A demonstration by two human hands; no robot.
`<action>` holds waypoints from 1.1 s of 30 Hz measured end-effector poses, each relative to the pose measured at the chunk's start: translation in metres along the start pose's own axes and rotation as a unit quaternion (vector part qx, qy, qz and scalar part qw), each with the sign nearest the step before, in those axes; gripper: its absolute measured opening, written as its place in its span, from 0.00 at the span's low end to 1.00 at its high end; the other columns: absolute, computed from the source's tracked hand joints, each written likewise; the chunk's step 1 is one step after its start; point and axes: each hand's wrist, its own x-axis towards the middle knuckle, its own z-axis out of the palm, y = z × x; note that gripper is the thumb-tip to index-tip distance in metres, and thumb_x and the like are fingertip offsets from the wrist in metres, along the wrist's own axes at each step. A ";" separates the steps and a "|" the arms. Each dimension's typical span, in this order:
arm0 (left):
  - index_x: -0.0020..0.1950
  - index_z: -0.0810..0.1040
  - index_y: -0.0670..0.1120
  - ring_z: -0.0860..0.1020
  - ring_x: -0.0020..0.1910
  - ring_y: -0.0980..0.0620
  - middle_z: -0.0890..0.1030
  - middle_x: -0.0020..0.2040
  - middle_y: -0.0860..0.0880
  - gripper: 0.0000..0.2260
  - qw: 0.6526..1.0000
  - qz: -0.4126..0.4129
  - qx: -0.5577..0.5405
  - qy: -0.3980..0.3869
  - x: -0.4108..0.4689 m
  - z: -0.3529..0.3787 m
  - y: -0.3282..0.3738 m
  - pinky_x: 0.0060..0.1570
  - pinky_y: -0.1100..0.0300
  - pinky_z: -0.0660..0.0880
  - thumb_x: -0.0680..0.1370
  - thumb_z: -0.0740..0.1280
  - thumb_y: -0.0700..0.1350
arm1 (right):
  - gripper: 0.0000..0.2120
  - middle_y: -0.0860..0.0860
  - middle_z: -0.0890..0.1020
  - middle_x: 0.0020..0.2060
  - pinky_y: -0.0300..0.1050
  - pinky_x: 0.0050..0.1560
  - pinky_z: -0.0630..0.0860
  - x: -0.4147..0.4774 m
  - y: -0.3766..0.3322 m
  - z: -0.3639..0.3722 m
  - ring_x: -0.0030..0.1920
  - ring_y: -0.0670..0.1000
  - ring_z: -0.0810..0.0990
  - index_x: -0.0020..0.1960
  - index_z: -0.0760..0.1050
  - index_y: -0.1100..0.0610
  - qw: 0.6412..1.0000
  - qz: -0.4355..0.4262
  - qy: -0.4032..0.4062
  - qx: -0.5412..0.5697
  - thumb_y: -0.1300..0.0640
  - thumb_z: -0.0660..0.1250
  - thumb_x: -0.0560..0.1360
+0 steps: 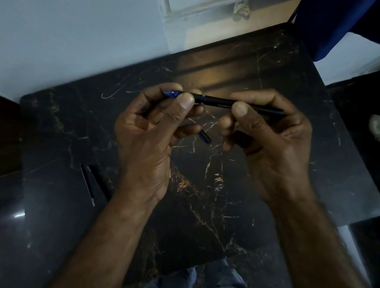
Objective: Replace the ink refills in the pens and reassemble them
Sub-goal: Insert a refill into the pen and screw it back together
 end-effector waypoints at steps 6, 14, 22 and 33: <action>0.50 0.86 0.47 0.89 0.44 0.51 0.90 0.46 0.47 0.06 1.000 -0.011 -0.012 0.007 -0.001 0.005 -0.010 0.41 0.61 0.83 0.76 0.78 0.37 | 0.08 0.51 0.81 0.33 0.44 0.28 0.77 0.005 0.012 0.008 0.30 0.48 0.80 0.43 0.80 0.56 0.995 0.000 0.102 -0.007 0.60 0.70 0.82; 0.55 0.85 0.45 0.89 0.45 0.52 0.90 0.48 0.47 0.08 1.000 0.006 0.027 -0.004 0.004 0.008 -0.018 0.42 0.60 0.83 0.78 0.77 0.37 | 0.02 0.55 0.82 0.39 0.47 0.33 0.77 0.002 0.010 -0.003 0.37 0.52 0.81 0.53 0.78 0.62 0.998 0.007 0.060 0.032 0.65 0.69 0.80; 0.55 0.87 0.46 0.88 0.47 0.50 0.89 0.51 0.45 0.08 0.999 0.020 0.038 -0.023 0.005 0.012 -0.030 0.42 0.60 0.84 0.79 0.76 0.35 | 0.11 0.55 0.79 0.36 0.46 0.31 0.75 0.005 0.014 -0.004 0.35 0.51 0.79 0.59 0.77 0.64 0.995 0.035 0.086 0.042 0.57 0.66 0.82; 0.57 0.86 0.46 0.88 0.46 0.53 0.90 0.48 0.48 0.10 1.000 0.013 0.028 0.002 0.002 0.012 -0.040 0.45 0.62 0.83 0.79 0.75 0.34 | 0.10 0.51 0.81 0.30 0.43 0.27 0.75 0.008 0.020 0.007 0.28 0.49 0.78 0.42 0.81 0.55 0.987 0.019 0.159 0.001 0.59 0.71 0.82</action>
